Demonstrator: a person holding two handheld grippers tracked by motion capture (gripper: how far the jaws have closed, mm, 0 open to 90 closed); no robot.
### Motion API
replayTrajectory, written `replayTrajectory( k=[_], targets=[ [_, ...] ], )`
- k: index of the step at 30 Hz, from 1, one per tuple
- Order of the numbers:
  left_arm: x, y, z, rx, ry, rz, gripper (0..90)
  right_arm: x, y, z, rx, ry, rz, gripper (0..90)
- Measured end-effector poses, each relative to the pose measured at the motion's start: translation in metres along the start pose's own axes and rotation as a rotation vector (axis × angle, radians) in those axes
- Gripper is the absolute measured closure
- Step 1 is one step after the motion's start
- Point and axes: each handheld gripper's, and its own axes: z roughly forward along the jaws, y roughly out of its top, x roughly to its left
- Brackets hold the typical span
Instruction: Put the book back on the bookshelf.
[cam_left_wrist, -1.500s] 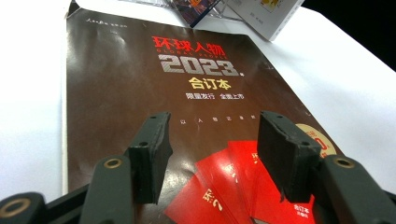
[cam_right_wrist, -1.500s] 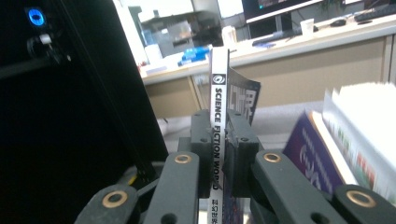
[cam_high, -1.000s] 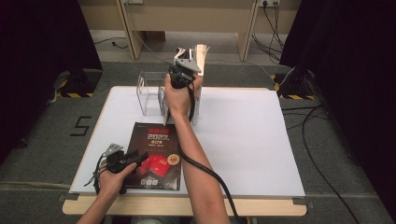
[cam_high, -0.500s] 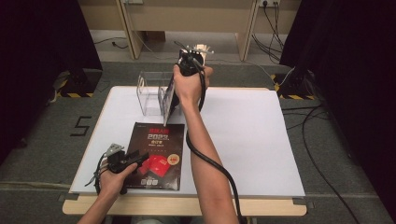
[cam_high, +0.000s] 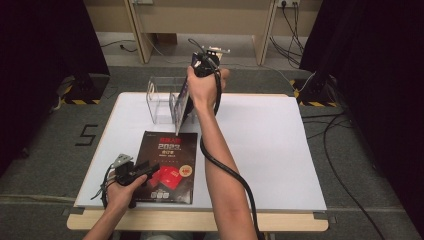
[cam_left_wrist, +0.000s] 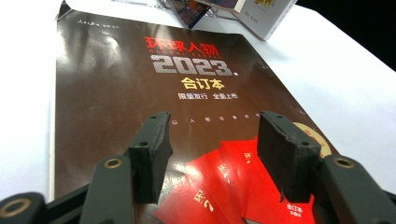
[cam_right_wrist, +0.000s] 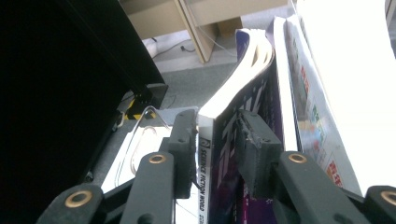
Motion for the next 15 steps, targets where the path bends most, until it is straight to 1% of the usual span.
replayTrajectory(
  k=[6,8,9,11,12,15],
  targets=[
    [0.000,0.000,0.000,-0.001,-0.001,0.001,43.5,-0.002,0.007,0.005,0.044,-0.010,0.029,68.4],
    [0.000,0.000,0.000,-0.001,-0.001,0.001,43.5,-0.001,0.008,0.005,0.052,-0.014,0.028,69.2],
    [0.000,0.000,0.000,0.000,0.000,0.002,43.5,-0.001,0.009,0.005,0.055,-0.016,0.032,71.3],
    [0.000,0.000,0.000,0.000,-0.002,0.002,43.5,-0.001,0.010,0.005,0.063,-0.044,0.018,78.6],
    [-0.001,0.000,0.000,-0.001,-0.003,0.001,43.5,-0.002,0.011,0.004,0.072,-0.047,0.022,81.1],
    [-0.002,0.000,0.001,0.001,-0.005,0.001,43.5,-0.004,0.012,0.002,0.093,-0.056,0.033,82.1]
  ],
)
